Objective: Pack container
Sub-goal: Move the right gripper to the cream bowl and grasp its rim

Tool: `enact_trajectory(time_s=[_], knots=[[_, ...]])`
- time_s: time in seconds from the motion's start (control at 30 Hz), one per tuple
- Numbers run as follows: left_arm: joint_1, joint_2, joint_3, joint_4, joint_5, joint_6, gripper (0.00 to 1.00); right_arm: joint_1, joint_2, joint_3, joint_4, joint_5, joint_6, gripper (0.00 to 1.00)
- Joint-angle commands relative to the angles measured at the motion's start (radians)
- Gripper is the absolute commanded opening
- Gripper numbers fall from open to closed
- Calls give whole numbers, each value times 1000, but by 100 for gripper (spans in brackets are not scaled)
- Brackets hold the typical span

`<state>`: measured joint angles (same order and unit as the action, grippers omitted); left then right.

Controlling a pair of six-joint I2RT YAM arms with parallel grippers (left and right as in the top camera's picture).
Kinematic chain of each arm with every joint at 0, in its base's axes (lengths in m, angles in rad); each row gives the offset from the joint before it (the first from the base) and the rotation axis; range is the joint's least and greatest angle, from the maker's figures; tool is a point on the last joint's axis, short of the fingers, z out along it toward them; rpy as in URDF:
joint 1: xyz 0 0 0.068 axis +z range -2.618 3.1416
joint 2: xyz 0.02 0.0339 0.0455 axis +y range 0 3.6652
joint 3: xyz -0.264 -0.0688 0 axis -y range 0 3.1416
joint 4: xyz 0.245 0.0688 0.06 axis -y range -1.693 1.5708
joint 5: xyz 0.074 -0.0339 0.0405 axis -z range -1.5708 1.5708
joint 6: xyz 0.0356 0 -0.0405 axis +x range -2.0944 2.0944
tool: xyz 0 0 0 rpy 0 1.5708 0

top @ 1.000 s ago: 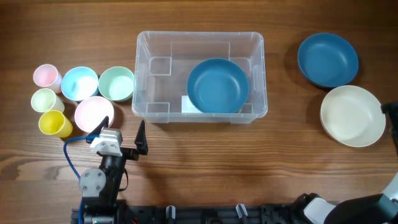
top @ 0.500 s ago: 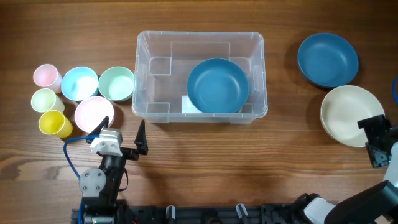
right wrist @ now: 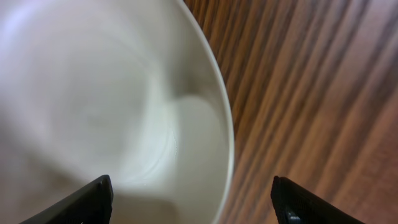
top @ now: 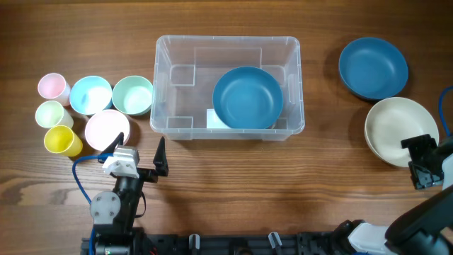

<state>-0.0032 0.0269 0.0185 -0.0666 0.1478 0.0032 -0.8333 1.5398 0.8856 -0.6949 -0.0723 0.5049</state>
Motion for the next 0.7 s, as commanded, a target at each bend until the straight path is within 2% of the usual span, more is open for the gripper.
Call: enact_trajectory(time_s=[0.0,0.07,0.17,0.27,0.53,0.63,0.67], knots=[[3,-5,-10,3,12,16,100,-2,52,-8,24,-23,25,81],[3,-5,-10,3,12,16,100,-2,64,-8,35,-27,26,78],[3,-5,-10,3,12,16,100,-2,76,-8,47,-31,30,61],[3,-5,-10,3,12,16,100,-2,80,-8,50,-30,47,47],[3,-5,-10,3,12,16,100,-2,82,-9,48,-31,45,25],[3,-5,-10,3,12,16,100,-2,82,-9,44,-31,45,6],[3,-5,-10,3,12,16,100,-2,82,-9,43,-31,45,4]])
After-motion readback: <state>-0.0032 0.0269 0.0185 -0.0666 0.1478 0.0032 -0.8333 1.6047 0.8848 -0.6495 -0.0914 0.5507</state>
